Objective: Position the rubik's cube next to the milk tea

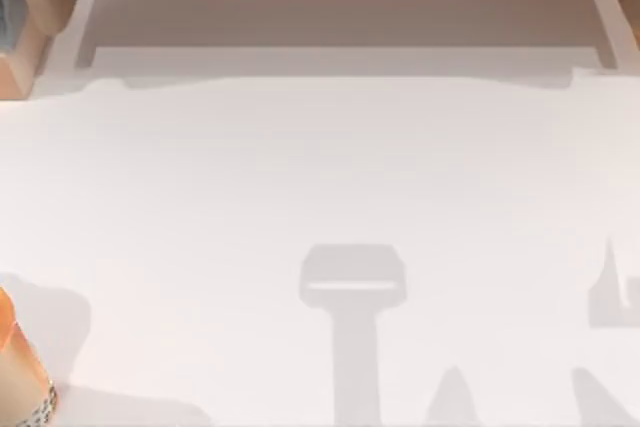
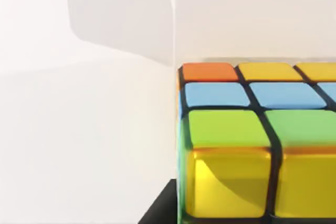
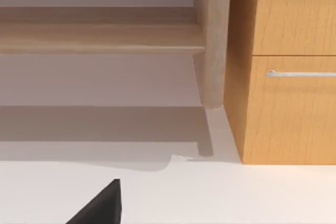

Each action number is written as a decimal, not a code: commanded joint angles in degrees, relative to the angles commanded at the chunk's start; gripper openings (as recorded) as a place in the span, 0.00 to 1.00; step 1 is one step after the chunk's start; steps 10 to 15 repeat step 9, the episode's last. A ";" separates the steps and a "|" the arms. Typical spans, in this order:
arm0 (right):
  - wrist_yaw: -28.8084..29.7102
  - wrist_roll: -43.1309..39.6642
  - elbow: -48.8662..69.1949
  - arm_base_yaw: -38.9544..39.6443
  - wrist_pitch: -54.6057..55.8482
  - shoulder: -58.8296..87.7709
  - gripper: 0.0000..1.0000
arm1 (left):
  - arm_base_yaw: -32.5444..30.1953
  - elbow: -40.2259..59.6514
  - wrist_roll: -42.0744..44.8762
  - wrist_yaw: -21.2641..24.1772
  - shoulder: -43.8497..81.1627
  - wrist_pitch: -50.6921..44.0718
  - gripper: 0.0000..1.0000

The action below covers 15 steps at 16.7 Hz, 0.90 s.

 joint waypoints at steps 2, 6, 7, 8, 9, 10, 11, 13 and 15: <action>0.00 0.00 0.00 0.00 0.00 0.00 1.00 | 0.00 0.00 0.00 0.00 0.00 0.00 0.90; 0.00 0.00 0.00 0.00 0.00 0.00 1.00 | 0.00 0.00 0.00 0.00 0.00 0.00 1.00; 0.00 0.00 0.00 0.00 0.00 0.00 1.00 | 0.00 0.00 0.00 0.00 0.00 0.00 1.00; 0.00 0.00 0.00 0.00 0.00 0.00 1.00 | 0.00 0.00 0.00 0.00 0.00 0.00 1.00; 0.00 0.00 0.00 0.00 0.00 0.00 1.00 | 0.00 0.00 0.00 0.00 0.00 0.00 1.00; 0.00 0.00 0.00 0.00 0.00 0.00 1.00 | 0.00 0.00 0.00 0.00 0.00 0.00 1.00; 0.00 0.00 0.00 0.00 0.00 0.00 1.00 | 0.00 0.00 0.00 0.00 0.00 0.00 1.00; 0.00 0.00 0.00 0.00 0.00 0.00 1.00 | 0.00 0.00 0.00 0.00 0.00 0.00 1.00; 0.00 0.00 0.00 0.00 0.00 0.00 1.00 | 0.00 0.00 0.00 0.00 0.00 0.00 1.00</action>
